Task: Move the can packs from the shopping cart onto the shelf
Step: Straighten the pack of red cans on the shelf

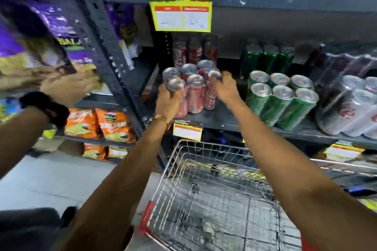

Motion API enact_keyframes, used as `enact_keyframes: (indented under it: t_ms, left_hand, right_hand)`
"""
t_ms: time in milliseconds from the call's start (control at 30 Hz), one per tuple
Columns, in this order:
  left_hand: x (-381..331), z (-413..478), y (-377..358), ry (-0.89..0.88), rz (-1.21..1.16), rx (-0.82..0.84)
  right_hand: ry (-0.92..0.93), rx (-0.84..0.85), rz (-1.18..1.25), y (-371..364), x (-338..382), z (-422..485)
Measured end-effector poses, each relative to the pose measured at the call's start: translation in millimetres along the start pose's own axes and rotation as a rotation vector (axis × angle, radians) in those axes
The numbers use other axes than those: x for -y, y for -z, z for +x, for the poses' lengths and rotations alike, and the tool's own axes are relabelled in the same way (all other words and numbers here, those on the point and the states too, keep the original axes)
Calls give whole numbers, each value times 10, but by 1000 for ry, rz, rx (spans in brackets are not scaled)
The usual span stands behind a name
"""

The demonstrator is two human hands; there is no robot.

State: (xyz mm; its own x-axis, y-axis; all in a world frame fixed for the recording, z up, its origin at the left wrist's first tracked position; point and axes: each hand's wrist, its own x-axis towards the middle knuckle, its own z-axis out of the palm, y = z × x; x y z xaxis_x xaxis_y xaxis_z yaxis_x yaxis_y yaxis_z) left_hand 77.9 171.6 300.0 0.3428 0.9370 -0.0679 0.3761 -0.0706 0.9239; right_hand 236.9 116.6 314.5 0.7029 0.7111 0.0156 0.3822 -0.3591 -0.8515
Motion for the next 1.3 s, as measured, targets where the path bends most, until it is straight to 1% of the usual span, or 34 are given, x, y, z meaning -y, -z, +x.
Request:
enact_keyframes:
  t_ms: [67, 133, 200, 267, 367, 700, 867, 1000, 1200, 1300]
  left_hand:
    - [-48, 64, -28, 56, -38, -9]
    - [-86, 98, -48, 54, -1, -49]
    - [-73, 179, -54, 50, -30, -63]
    - [-54, 270, -32, 50, -74, -60]
    - [-5, 396, -4, 25, -77, -51]
    - [132, 389, 14, -3, -107, -75]
    - [153, 415, 77, -40, -118, -37]
    - [97, 436, 76, -29, -71, -35]
    - [73, 339, 48, -38, -67, -70]
    - [24, 254, 91, -16, -80, -28]
  right_hand:
    - [-99, -25, 113, -19, -12, 44]
    - [-126, -64, 189, -60, -63, 56]
    - [-162, -81, 216, -105, -98, 10]
    - [-178, -109, 188, -139, -137, -74]
    - [-172, -139, 187, -185, -212, -192]
    - [-153, -60, 172, -110, -204, -182]
    - [-155, -64, 162, -132, -204, -213]
    - [-144, -98, 152, -168, -189, -259]
    - [-157, -68, 208, -116, -143, -263]
    - [-168, -66, 204, -113, -93, -349]
